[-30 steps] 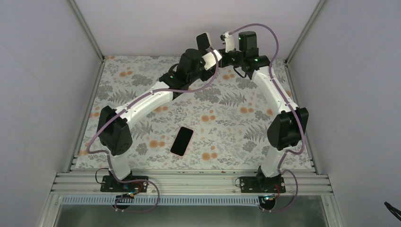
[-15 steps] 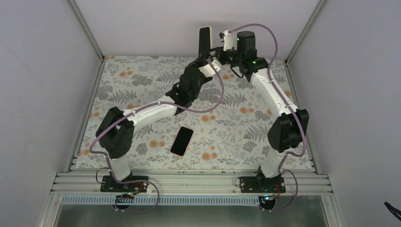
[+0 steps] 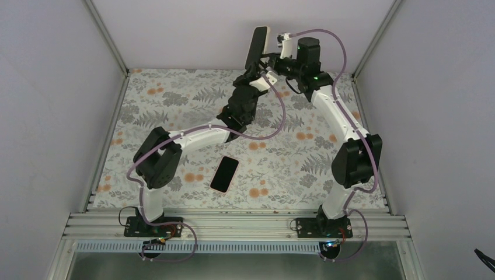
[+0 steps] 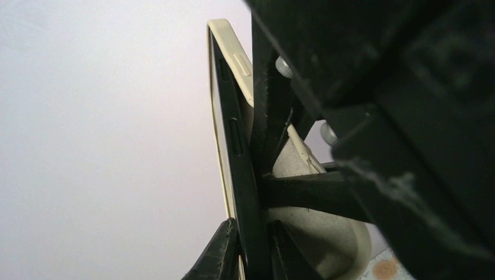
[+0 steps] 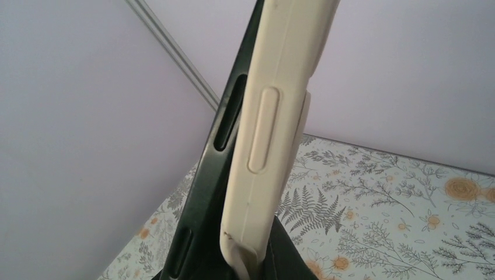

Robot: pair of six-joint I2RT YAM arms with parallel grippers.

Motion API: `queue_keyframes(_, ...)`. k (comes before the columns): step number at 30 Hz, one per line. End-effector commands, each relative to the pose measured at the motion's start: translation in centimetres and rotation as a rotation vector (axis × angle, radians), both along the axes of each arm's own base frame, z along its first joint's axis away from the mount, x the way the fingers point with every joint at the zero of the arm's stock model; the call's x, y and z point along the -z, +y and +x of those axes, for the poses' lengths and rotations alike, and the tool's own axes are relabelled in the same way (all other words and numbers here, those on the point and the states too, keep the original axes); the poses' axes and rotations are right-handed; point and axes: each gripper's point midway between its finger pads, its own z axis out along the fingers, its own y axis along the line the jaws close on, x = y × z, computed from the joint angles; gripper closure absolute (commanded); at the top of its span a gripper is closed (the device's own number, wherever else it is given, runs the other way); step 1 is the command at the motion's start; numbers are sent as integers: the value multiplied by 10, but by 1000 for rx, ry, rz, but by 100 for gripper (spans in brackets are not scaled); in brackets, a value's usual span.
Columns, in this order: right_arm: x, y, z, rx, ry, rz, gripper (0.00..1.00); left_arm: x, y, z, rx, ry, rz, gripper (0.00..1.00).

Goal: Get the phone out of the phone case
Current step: Remove the phone case from the phone, then place the phone case at the center of the board.

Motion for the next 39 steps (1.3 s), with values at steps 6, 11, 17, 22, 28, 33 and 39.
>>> queue_keyframes(6,9,14,-67,-232,90,-23,97,-52,71,21,-228,-103,-184,98)
queue_keyframes(11,45,-44,-20,44,128,-219,97,-39,54,4,-44,-13,-139,98)
queue_keyframes(17,79,-138,9,309,152,-446,97,-3,62,-30,75,102,66,98)
queue_keyframes(22,111,-163,6,282,245,-509,97,23,77,-53,133,200,180,98)
queue_keyframes(28,186,-136,-35,-15,485,-507,97,107,126,-55,-5,384,442,98)
queue_keyframes(33,250,-121,-74,-171,631,-528,97,192,199,-63,-215,507,708,98)
queue_keyframes(39,283,-132,-81,-156,721,-599,97,253,217,-78,-214,692,808,98)
